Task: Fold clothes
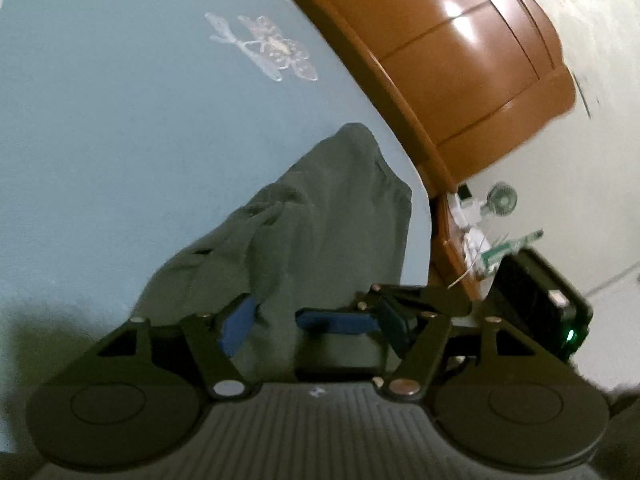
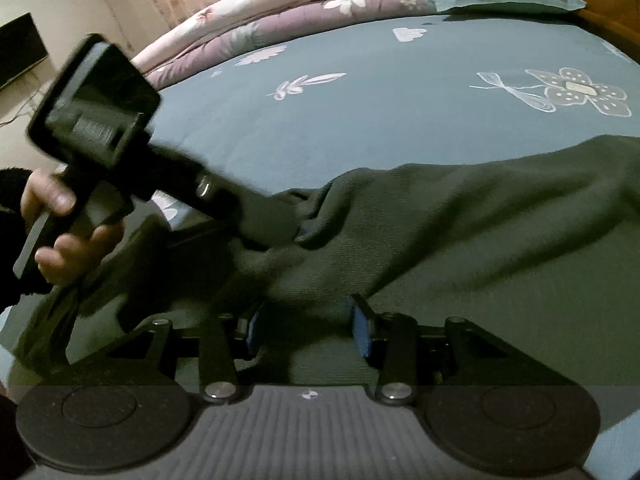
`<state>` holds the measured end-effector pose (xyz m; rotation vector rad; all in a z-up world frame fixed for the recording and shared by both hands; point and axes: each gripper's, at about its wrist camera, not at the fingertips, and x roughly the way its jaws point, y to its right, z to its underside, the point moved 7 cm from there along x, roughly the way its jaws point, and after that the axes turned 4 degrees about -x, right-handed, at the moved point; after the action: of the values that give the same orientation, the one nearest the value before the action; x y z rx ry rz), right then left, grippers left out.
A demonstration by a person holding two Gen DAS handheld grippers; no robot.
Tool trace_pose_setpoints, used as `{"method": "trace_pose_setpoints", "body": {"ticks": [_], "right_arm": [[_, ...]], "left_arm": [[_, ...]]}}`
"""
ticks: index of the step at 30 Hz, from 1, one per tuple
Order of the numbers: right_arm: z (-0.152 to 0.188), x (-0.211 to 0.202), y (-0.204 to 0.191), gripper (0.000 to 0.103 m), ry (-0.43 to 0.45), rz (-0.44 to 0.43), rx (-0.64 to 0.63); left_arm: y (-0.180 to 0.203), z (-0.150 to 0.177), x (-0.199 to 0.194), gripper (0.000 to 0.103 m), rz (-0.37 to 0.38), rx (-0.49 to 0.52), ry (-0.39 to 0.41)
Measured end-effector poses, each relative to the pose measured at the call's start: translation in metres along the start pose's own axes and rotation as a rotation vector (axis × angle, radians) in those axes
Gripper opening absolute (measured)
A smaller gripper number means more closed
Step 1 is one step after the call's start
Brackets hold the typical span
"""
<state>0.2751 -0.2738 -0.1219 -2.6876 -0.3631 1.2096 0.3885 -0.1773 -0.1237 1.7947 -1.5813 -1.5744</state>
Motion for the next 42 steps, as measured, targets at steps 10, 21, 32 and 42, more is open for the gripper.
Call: {"method": "trace_pose_setpoints", "body": {"ticks": [10, 21, 32, 42], "right_arm": [[0.000, 0.003, -0.011, 0.061, -0.014, 0.061, -0.022], [0.002, 0.001, -0.016, 0.064, -0.010, 0.071, -0.033], [0.004, 0.000, -0.020, 0.066, 0.011, 0.070, -0.022], [0.002, 0.002, -0.020, 0.071, 0.003, 0.047, -0.053]], "left_arm": [[-0.017, -0.001, -0.018, 0.068, -0.094, 0.069, 0.033], [-0.013, -0.034, 0.027, 0.081, 0.071, 0.047, -0.079], [-0.033, -0.058, -0.004, 0.081, 0.343, -0.278, 0.247], [-0.029, -0.047, -0.052, 0.079, 0.164, -0.179, 0.347]]}}
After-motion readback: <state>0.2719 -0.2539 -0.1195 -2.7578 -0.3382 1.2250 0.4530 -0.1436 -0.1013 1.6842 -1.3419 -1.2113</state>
